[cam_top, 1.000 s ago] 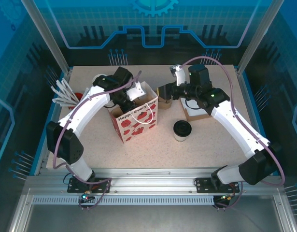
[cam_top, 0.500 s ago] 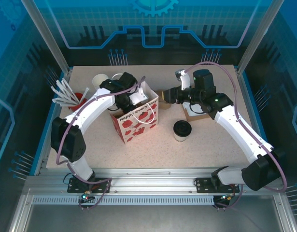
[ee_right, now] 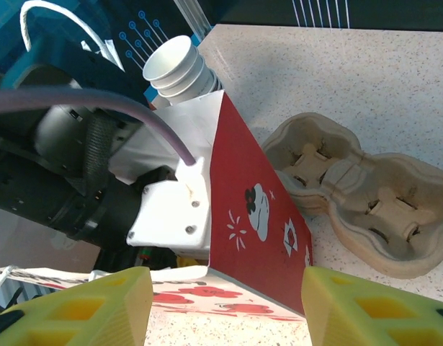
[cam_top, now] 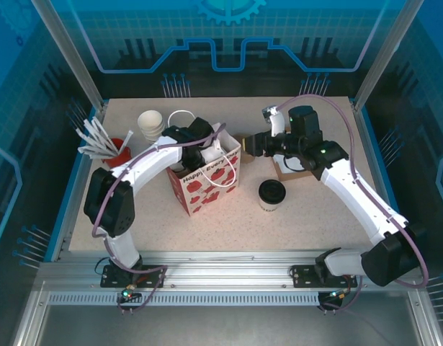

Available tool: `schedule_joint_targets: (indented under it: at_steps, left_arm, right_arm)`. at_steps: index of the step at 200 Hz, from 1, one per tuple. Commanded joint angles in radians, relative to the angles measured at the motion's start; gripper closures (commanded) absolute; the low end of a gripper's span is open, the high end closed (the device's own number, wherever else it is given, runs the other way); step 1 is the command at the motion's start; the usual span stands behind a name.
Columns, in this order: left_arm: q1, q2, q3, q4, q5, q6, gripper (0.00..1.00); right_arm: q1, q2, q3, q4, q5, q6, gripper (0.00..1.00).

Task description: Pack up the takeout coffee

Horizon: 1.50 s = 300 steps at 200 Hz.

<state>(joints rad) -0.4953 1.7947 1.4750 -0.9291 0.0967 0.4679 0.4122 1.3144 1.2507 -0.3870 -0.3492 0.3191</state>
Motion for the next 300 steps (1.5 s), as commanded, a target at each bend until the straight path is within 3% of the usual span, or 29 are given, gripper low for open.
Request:
schedule_joint_targets:
  at_steps: [1, 147, 195, 238, 300]
  left_arm:
    - [-0.015, 0.025, -0.027, 0.035, -0.005, -0.029, 0.68]
    - [-0.071, 0.081, -0.211, 0.231, -0.038, -0.106, 0.58]
    - [-0.074, 0.027, -0.202, 0.234, -0.031, -0.126, 0.51]
    - [-0.073, -0.012, -0.178, 0.216, -0.016, -0.148, 0.36]
    - [-0.071, -0.074, -0.161, 0.201, -0.002, -0.173, 0.3]
  right_arm:
    - [-0.015, -0.031, -0.014, 0.014, -0.005, 0.008, 0.41]
    - [-0.023, -0.027, -0.031, 0.025, -0.016, 0.012, 0.41]
    - [-0.023, -0.032, -0.033, 0.02, -0.013, 0.01, 0.41]
    - [-0.023, -0.038, -0.034, 0.015, -0.01, 0.009, 0.41]
    - [-0.023, -0.043, -0.04, 0.016, -0.008, 0.009, 0.41]
